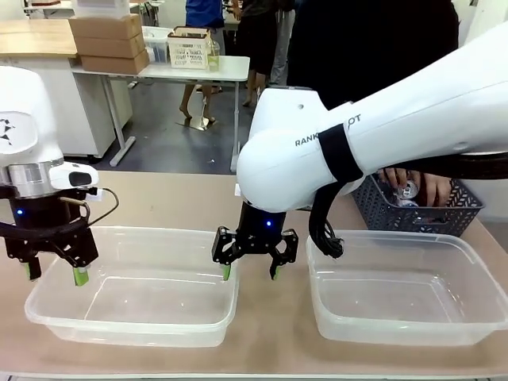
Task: Sort the waste into each basket.
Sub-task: Pick up the Organizing box on the left side of the table and lift it.
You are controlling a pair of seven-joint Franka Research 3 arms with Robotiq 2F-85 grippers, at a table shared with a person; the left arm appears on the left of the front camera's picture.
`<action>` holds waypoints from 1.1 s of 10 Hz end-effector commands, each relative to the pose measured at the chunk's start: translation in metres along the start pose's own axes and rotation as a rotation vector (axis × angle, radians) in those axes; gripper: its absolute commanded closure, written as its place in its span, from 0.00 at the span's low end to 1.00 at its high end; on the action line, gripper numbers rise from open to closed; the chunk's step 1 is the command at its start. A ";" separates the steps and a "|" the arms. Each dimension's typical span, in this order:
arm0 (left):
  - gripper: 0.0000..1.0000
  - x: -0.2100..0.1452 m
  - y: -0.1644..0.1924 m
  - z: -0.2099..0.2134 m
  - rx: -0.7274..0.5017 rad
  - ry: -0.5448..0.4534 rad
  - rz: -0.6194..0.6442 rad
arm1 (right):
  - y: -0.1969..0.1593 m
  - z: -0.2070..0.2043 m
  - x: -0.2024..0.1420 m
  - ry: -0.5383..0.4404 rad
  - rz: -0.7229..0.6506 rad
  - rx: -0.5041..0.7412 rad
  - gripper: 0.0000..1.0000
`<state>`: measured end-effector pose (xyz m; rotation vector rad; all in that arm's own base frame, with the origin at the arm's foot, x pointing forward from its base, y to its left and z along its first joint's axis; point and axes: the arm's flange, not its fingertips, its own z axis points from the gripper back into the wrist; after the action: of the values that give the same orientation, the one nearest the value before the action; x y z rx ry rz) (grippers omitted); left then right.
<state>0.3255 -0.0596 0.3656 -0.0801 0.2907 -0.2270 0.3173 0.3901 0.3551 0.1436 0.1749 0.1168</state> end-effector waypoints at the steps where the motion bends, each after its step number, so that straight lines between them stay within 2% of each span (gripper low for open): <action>1: 0.60 -0.033 0.007 -0.037 -0.045 -0.052 0.021 | 0.006 0.007 -0.001 0.024 -0.027 -0.025 0.60; 2: 1.00 -0.033 0.007 -0.036 -0.065 -0.087 0.017 | 0.005 0.009 -0.005 0.043 -0.035 -0.017 1.00; 3: 0.65 -0.034 0.008 -0.035 -0.070 -0.143 0.016 | 0.005 0.010 -0.008 0.052 -0.044 -0.018 0.66; 4: 1.00 -0.035 0.007 -0.033 -0.066 -0.179 0.012 | 0.006 0.010 -0.010 0.053 -0.050 -0.019 1.00; 7: 1.00 -0.040 0.005 -0.031 -0.073 -0.158 -0.026 | 0.008 0.010 -0.008 0.056 -0.065 -0.032 1.00; 11: 1.00 -0.047 0.004 -0.019 -0.059 -0.167 -0.015 | 0.000 0.020 -0.006 0.066 -0.100 -0.050 1.00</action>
<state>0.3389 -0.0610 0.3855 -0.1618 0.1506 -0.2177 0.3125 0.3942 0.3675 0.1114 0.2298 0.0445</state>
